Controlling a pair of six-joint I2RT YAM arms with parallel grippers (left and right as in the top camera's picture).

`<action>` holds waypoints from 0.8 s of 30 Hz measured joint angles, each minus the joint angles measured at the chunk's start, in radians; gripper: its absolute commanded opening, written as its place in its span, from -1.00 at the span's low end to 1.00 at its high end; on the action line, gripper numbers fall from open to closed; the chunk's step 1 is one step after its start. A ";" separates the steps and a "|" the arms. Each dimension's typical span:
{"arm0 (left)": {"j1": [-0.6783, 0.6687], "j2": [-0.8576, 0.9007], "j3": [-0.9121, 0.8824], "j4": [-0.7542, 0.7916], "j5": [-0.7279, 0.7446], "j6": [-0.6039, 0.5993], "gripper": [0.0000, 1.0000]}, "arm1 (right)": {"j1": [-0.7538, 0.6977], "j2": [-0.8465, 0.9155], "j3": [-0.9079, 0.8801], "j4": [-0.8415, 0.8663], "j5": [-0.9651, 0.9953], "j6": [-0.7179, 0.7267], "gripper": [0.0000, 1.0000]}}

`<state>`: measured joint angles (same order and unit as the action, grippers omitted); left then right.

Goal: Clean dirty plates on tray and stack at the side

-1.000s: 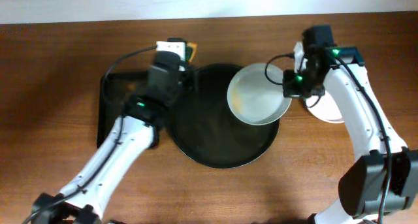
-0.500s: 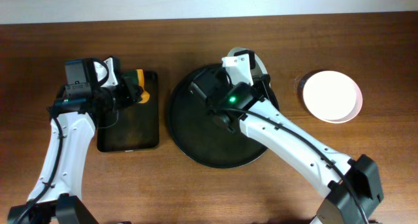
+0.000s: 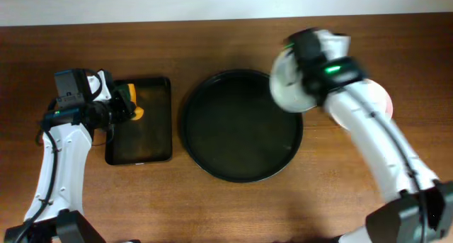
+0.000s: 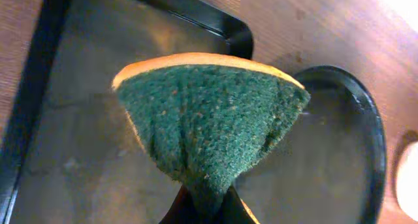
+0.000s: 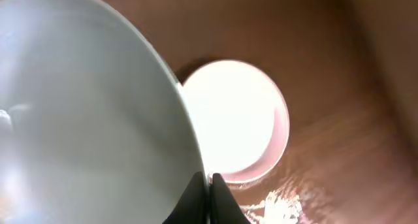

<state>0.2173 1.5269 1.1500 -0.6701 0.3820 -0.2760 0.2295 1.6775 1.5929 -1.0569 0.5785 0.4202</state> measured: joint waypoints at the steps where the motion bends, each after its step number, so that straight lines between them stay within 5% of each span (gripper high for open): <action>1: 0.000 0.000 -0.001 0.000 -0.019 0.001 -0.99 | -0.154 0.001 0.002 0.002 -0.136 -0.035 -0.92; 6: 0.000 0.000 -0.040 0.009 -0.069 0.004 -0.99 | -0.597 0.092 0.002 0.060 -0.520 -0.142 -0.92; 10: -0.001 0.000 -0.063 0.010 -0.081 0.003 -0.99 | -0.735 0.213 0.002 0.060 -0.601 -0.167 -0.90; 11: -0.001 0.000 -0.064 0.016 -0.083 0.004 -0.99 | -0.747 0.238 0.002 0.060 -0.612 -0.172 -0.76; 12: -0.001 0.000 -0.064 0.018 -0.084 0.003 -0.99 | -0.752 0.253 0.002 0.063 -0.628 -0.184 -0.39; 13: -0.001 0.000 -0.065 0.020 -0.084 0.003 -0.88 | -0.753 0.261 0.002 0.067 -0.649 -0.198 -0.06; 14: -0.001 0.000 -0.065 0.020 -0.084 0.004 -0.28 | -0.752 0.261 0.002 0.067 -0.664 -0.212 0.06; 20: -0.001 0.000 -0.066 0.027 -0.087 0.011 0.13 | -0.747 0.250 0.131 -0.100 -0.888 -0.294 0.35; 21: -0.001 0.000 -0.066 0.027 -0.088 0.011 0.27 | -0.736 0.244 0.157 -0.131 -0.947 -0.322 0.39; 22: -0.001 0.000 -0.066 0.027 -0.088 0.011 0.93 | -0.700 0.227 0.177 -0.168 -1.030 -0.361 0.41; 24: -0.001 0.000 -0.066 0.027 -0.088 0.015 0.99 | -0.580 0.206 0.188 -0.204 -1.127 -0.416 0.73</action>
<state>0.2165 1.5269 1.0843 -0.6426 0.2939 -0.2611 -0.3504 1.8839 1.7805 -1.2610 -0.5488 0.0044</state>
